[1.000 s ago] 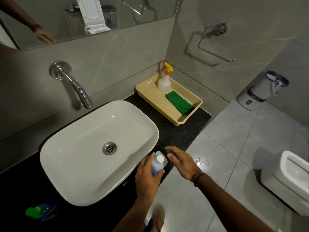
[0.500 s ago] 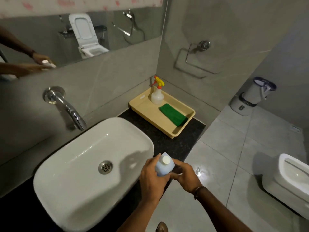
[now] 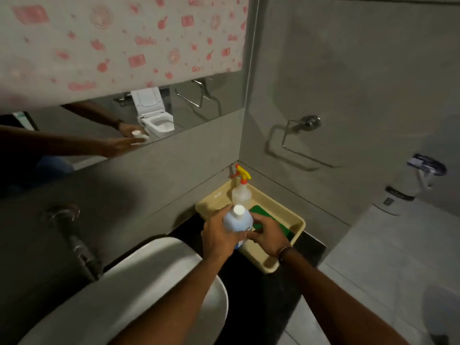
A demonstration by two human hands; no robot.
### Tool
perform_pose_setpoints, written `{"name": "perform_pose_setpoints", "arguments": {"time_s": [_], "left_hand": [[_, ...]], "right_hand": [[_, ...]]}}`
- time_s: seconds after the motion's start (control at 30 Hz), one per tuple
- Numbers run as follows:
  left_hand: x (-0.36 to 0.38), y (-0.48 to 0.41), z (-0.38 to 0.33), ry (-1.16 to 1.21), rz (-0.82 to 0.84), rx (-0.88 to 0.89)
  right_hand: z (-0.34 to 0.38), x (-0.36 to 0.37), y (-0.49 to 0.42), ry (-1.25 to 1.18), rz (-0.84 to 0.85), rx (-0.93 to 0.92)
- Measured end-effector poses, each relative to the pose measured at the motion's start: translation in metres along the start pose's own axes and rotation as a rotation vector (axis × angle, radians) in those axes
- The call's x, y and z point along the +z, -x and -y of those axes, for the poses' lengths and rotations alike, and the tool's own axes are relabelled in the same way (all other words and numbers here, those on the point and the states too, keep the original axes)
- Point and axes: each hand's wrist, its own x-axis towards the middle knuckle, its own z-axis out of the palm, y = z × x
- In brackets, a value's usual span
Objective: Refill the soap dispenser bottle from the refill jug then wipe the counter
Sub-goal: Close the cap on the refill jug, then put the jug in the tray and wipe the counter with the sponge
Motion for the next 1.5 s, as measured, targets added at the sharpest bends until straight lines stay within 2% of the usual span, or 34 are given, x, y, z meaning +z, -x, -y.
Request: {"name": "perform_pose_setpoints", "arguments": {"time_s": [0.23,0.33,0.63,0.77,0.97,1.0,1.1,1.13,1.23,1.3,1.37,1.5], "left_hand": [[0.047,-0.117,0.051,-0.068,-0.035,-0.095],[0.063,-0.153,0.074,-0.023,-0.051,-0.188],[0.08,-0.196,0.113,0.008,-0.105,-0.343],[0.081,-0.201,0.123,-0.014,-0.118,-0.357],[0.082,-0.201,0.111,-0.113,-0.025,-0.344],[0.081,-0.195,0.106,-0.102,-0.051,-0.335],[0.084,-0.165,0.095,-0.205,-0.29,-0.178],[0.088,-0.152,0.094,-0.243,-0.304,-0.129],[0.112,-0.116,0.094,-0.361,-0.022,-0.086],[0.135,-0.103,0.102,-0.503,0.116,0.015],[0.153,-0.099,0.108,-0.583,0.207,0.108],[0.175,-0.096,0.132,-0.729,0.326,0.107]], "right_hand": [[-0.063,0.025,-0.139,-0.087,0.135,0.013],[-0.087,0.04,-0.182,-0.141,0.216,0.018],[-0.123,0.085,-0.231,-0.243,0.272,0.077],[-0.131,0.093,-0.235,-0.267,0.259,0.077],[-0.136,0.093,-0.225,-0.185,0.247,0.072],[-0.138,0.089,-0.22,-0.148,0.24,0.086],[-0.158,0.074,-0.197,-0.006,0.224,0.087],[-0.167,0.067,-0.187,0.098,0.224,0.056],[-0.198,0.048,-0.167,0.467,0.236,-0.032],[-0.215,0.039,-0.163,0.631,0.291,-0.033],[-0.229,0.033,-0.163,0.705,0.336,-0.01],[-0.251,0.03,-0.161,0.794,0.436,-0.026]]}}
